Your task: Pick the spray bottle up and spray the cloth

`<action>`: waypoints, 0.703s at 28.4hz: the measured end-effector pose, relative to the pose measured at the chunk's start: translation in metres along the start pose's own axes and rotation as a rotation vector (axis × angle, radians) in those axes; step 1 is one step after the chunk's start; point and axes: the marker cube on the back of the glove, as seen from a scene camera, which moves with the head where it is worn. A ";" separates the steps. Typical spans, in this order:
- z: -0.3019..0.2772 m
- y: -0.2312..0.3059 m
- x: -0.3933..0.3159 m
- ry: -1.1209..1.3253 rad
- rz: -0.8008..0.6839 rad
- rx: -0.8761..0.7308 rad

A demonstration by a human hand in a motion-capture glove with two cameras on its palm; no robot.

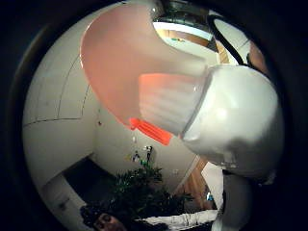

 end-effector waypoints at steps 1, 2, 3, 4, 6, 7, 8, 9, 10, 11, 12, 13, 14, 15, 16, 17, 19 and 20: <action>0.024 -0.002 -0.007 0.034 0.008 -0.055; 0.039 0.001 -0.008 0.035 0.014 -0.088; 0.050 0.007 -0.006 0.022 0.020 -0.109; 0.059 0.014 -0.002 0.006 0.025 -0.123; 0.075 0.025 0.005 -0.019 0.030 -0.138; 0.083 0.029 0.008 -0.027 0.027 -0.141; 0.090 0.032 0.011 -0.030 0.022 -0.142; 0.099 0.034 0.013 -0.029 0.016 -0.142; 0.107 0.035 0.015 -0.024 0.011 -0.143; 0.116 0.035 0.018 -0.016 0.008 -0.145; 0.124 0.036 0.021 -0.009 0.007 -0.146; 0.132 0.037 0.024 -0.004 0.007 -0.145; 0.138 0.038 0.027 -0.001 0.007 -0.140; 0.143 0.039 0.029 0.002 0.005 -0.131; 0.147 0.039 0.030 0.004 0.000 -0.120; 0.152 0.040 0.031 0.006 -0.004 -0.113; 0.159 0.042 0.035 0.008 -0.009 -0.133; 0.160 0.045 0.037 0.008 -0.007 -0.169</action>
